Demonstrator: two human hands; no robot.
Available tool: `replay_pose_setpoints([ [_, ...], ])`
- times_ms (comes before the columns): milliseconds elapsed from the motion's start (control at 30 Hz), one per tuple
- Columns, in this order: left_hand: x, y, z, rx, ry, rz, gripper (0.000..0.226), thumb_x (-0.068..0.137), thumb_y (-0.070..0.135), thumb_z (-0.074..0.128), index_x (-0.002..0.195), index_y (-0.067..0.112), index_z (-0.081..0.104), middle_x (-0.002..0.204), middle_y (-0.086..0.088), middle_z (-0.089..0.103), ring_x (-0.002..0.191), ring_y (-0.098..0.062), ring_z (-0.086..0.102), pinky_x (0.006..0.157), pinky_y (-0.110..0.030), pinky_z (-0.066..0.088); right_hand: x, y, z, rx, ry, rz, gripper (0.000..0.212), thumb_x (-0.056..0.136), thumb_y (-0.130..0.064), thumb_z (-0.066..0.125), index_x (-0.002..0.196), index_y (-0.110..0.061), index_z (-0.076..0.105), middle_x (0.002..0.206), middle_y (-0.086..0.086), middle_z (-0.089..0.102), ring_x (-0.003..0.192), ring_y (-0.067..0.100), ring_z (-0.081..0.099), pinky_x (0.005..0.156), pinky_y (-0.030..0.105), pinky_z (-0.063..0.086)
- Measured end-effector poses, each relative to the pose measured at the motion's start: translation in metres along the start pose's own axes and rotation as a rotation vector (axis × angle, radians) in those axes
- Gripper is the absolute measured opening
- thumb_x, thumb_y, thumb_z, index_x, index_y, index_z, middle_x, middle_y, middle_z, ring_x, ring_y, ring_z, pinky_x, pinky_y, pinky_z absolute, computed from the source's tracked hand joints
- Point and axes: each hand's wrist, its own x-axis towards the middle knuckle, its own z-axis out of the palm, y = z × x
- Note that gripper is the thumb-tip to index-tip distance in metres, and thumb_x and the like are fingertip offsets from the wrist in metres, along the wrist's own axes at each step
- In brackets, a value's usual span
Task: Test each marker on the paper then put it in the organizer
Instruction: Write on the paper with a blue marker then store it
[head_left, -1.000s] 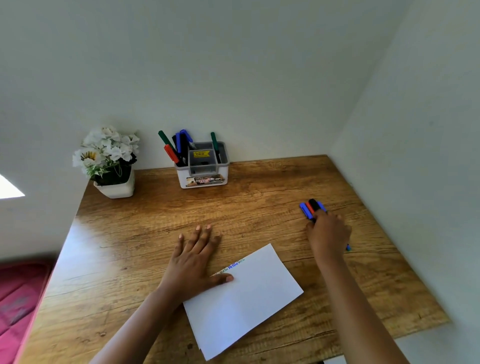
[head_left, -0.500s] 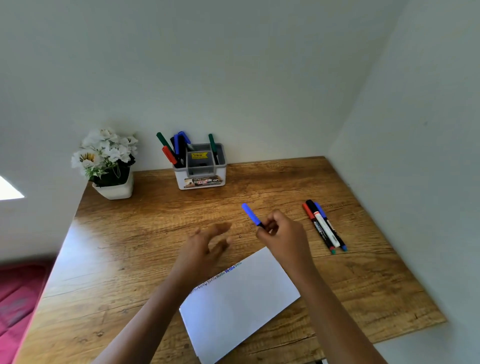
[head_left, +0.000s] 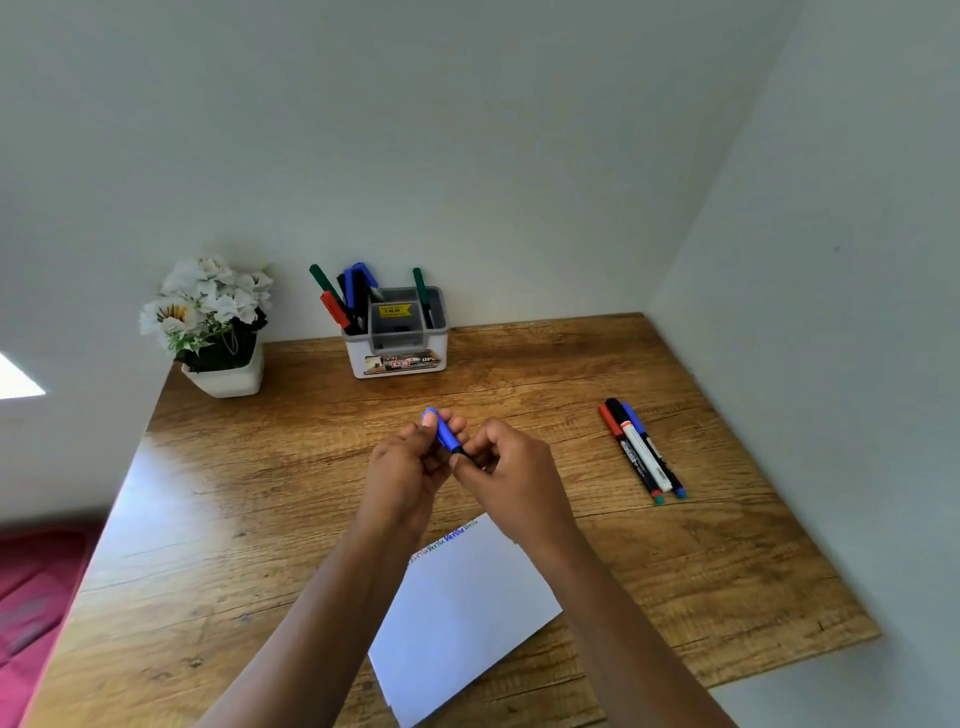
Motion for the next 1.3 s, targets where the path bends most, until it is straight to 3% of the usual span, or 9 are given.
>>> replay_pose_setpoints([
  [100, 0.002, 0.006, -0.002, -0.111, 0.066, -0.037, 0.021, 0.100, 0.014, 0.043, 0.096, 0.003, 0.061, 0.080, -0.007, 0.070, 0.070, -0.015, 0.067, 0.078, -0.030, 0.053, -0.002, -0.009, -0.006, 0.291, -0.105, 0.204, 0.012, 0.082, -0.015, 0.068, 0.076, -0.013, 0.059, 0.065, 0.003, 0.065, 0.050, 0.008, 0.055, 0.048, 0.019, 0.044],
  [233, 0.032, 0.048, -0.051, -0.371, 0.264, 0.030, 0.019, 0.100, 0.019, 0.044, 0.099, 0.007, 0.059, 0.090, -0.007, 0.069, 0.072, -0.013, 0.069, 0.079, -0.032, 0.056, -0.023, -0.007, -0.016, 0.567, -0.261, 0.397, 0.008, 0.086, -0.012, 0.065, 0.082, -0.009, 0.059, 0.062, 0.002, 0.066, 0.045, 0.009, 0.051, 0.043, 0.018, 0.041],
  [467, 0.005, 0.015, -0.050, 0.222, 0.140, 0.137, 0.018, 0.097, 0.016, 0.050, 0.095, 0.005, 0.065, 0.081, -0.007, 0.072, 0.079, -0.021, 0.068, 0.075, -0.031, 0.056, -0.011, 0.010, -0.022, 0.940, -0.196, 0.389, 0.019, 0.093, -0.004, 0.048, 0.103, -0.015, 0.059, 0.072, 0.007, 0.062, 0.041, 0.010, 0.045, 0.035, 0.017, 0.034],
  [633, -0.038, -0.036, -0.065, 1.276, -0.117, 0.617, 0.011, 0.090, 0.030, 0.056, 0.090, 0.026, 0.066, 0.070, 0.020, 0.065, 0.068, 0.007, 0.059, 0.058, -0.007, 0.039, -0.012, 0.035, -0.030, 1.237, -0.071, 0.453, 0.025, 0.088, -0.013, 0.048, 0.088, -0.012, 0.073, 0.077, 0.008, 0.072, 0.046, 0.009, 0.057, 0.034, 0.014, 0.040],
  [800, -0.034, -0.067, -0.088, 1.753, -0.349, 0.920, 0.035, 0.087, 0.035, 0.044, 0.102, 0.021, 0.072, 0.105, 0.008, 0.071, 0.096, -0.011, 0.065, 0.074, -0.021, 0.052, -0.020, 0.056, -0.020, 0.840, -0.026, 0.369, 0.011, 0.077, -0.021, 0.067, 0.077, -0.013, 0.059, 0.056, 0.004, 0.050, 0.042, 0.009, 0.043, 0.036, 0.017, 0.029],
  [900, -0.025, -0.076, -0.090, 1.799, -0.393, 0.944, 0.039, 0.091, 0.034, 0.041, 0.110, 0.017, 0.071, 0.114, 0.002, 0.069, 0.104, -0.016, 0.065, 0.083, -0.027, 0.053, -0.021, 0.065, -0.010, 0.585, 0.010, 0.321, 0.016, 0.086, -0.017, 0.066, 0.074, -0.010, 0.057, 0.049, 0.002, 0.050, 0.041, 0.011, 0.045, 0.039, 0.019, 0.034],
  [967, -0.021, -0.080, -0.094, 1.810, -0.407, 0.949, 0.042, 0.094, 0.036, 0.038, 0.114, 0.017, 0.070, 0.118, 0.001, 0.067, 0.107, -0.016, 0.064, 0.085, -0.028, 0.052, -0.020, 0.070, -0.005, 0.505, -0.058, 0.302, 0.006, 0.088, -0.010, 0.063, 0.083, -0.010, 0.062, 0.057, 0.005, 0.063, 0.050, 0.016, 0.060, 0.046, 0.024, 0.047],
  [1100, -0.022, -0.081, -0.095, 1.786, -0.404, 0.945, 0.041, 0.092, 0.035, 0.040, 0.115, 0.017, 0.069, 0.120, 0.002, 0.067, 0.110, -0.016, 0.063, 0.086, -0.028, 0.052, -0.019, 0.079, 0.003, 0.393, -0.204, 0.290, 0.017, 0.083, 0.000, 0.065, 0.081, -0.016, 0.067, 0.080, 0.002, 0.071, 0.078, 0.015, 0.070, 0.064, 0.028, 0.058],
  [1300, -0.022, -0.080, -0.095, 1.764, -0.415, 0.886, 0.049, 0.101, 0.039, 0.027, 0.118, 0.018, 0.067, 0.123, 0.003, 0.064, 0.116, -0.016, 0.059, 0.089, -0.030, 0.052, -0.022, 0.085, 0.012, 0.277, -0.176, 0.246, 0.011, 0.081, -0.001, 0.064, 0.076, -0.011, 0.063, 0.070, -0.002, 0.063, 0.065, 0.006, 0.060, 0.061, 0.029, 0.058],
])
